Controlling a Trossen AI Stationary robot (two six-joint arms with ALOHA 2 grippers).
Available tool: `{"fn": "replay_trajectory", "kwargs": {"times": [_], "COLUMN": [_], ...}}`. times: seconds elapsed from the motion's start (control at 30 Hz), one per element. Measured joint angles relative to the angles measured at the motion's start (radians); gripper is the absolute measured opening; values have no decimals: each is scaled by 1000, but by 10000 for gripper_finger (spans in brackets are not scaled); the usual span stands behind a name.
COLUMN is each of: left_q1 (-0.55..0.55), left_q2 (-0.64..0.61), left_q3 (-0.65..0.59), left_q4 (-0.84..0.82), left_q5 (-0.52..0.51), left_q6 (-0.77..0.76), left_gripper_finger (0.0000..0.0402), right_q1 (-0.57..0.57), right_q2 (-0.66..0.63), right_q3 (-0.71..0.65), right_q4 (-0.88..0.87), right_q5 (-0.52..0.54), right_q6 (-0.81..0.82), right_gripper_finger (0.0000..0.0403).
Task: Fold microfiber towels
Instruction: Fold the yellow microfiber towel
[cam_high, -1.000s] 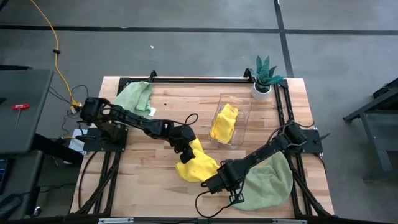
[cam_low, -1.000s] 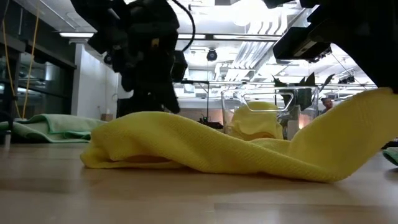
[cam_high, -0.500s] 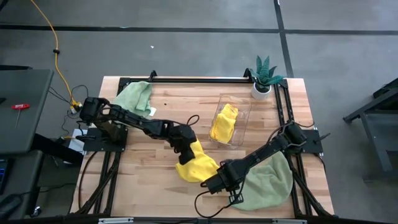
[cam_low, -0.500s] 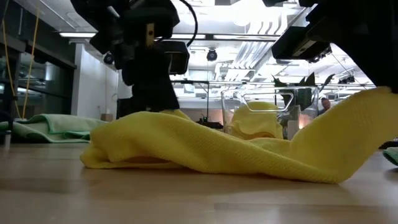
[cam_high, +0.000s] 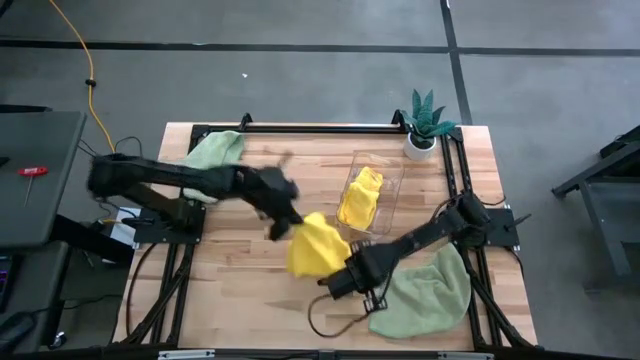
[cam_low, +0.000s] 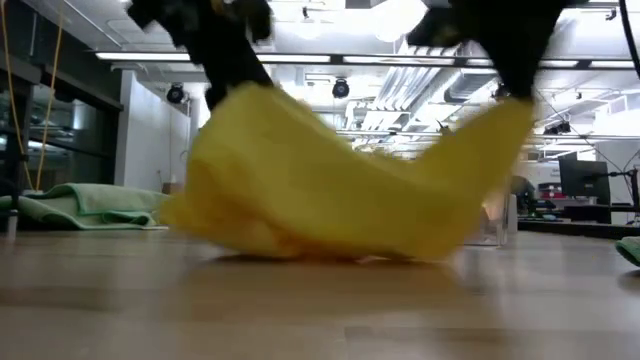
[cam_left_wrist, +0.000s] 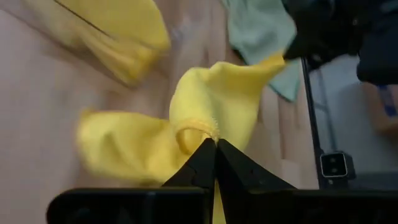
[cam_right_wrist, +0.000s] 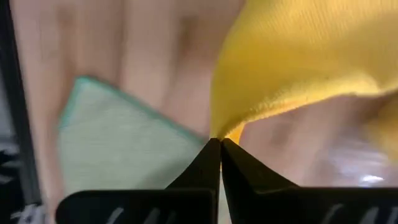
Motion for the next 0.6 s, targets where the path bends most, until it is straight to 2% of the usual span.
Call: {"fn": "replay_trajectory", "kwargs": {"times": [0.13,0.2,0.4,0.47,0.6], "left_q1": [89,140,286,293,205], "left_q2": [-203,-262,-290,-300,-365], "left_q3": [93,160,376,431,431], "left_q4": [-211,-310,-481,-495,-514], "left_q5": [-88,-149,-365,-409,-491], "left_q6": [128,209,452,495,584], "left_gripper_finger": [1,0,0,0,0], "right_q1": [-69,-114,-280,-318,-311], "right_q2": [-1,-2,-1,-41,-139], "right_q3": [168,247,468,457,373], "right_q4": [-52,-56,-140,-79,31], "right_q5": [107,178,454,513,510], "right_q6": [-40,-69,-146,-130,-107], "right_gripper_finger": [0,0,0,0,0]}}
